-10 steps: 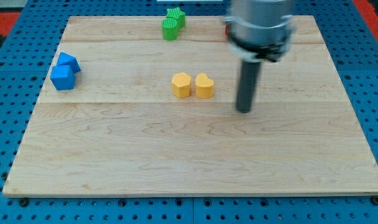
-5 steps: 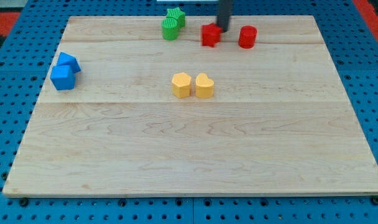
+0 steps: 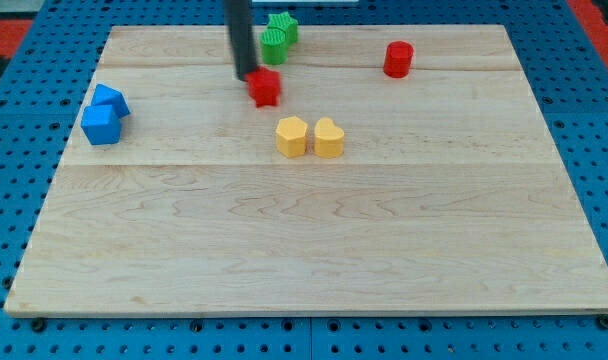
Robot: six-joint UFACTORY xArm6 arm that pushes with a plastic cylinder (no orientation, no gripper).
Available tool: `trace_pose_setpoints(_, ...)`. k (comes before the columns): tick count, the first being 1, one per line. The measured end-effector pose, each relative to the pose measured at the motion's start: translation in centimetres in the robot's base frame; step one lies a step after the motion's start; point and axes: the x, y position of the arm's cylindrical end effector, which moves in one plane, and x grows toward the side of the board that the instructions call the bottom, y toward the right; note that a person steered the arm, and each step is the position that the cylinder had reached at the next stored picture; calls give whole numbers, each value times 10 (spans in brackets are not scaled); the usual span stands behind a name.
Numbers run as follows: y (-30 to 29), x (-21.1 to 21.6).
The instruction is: Move the red star to the top left of the hexagon
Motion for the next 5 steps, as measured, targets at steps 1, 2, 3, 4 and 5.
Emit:
trace_pose_setpoints(1, 34, 2)
trace_pose_setpoints(2, 42, 31)
trace_pose_setpoints(3, 50, 35)
trace_pose_setpoints(4, 42, 50)
trace_pose_setpoints(5, 74, 47)
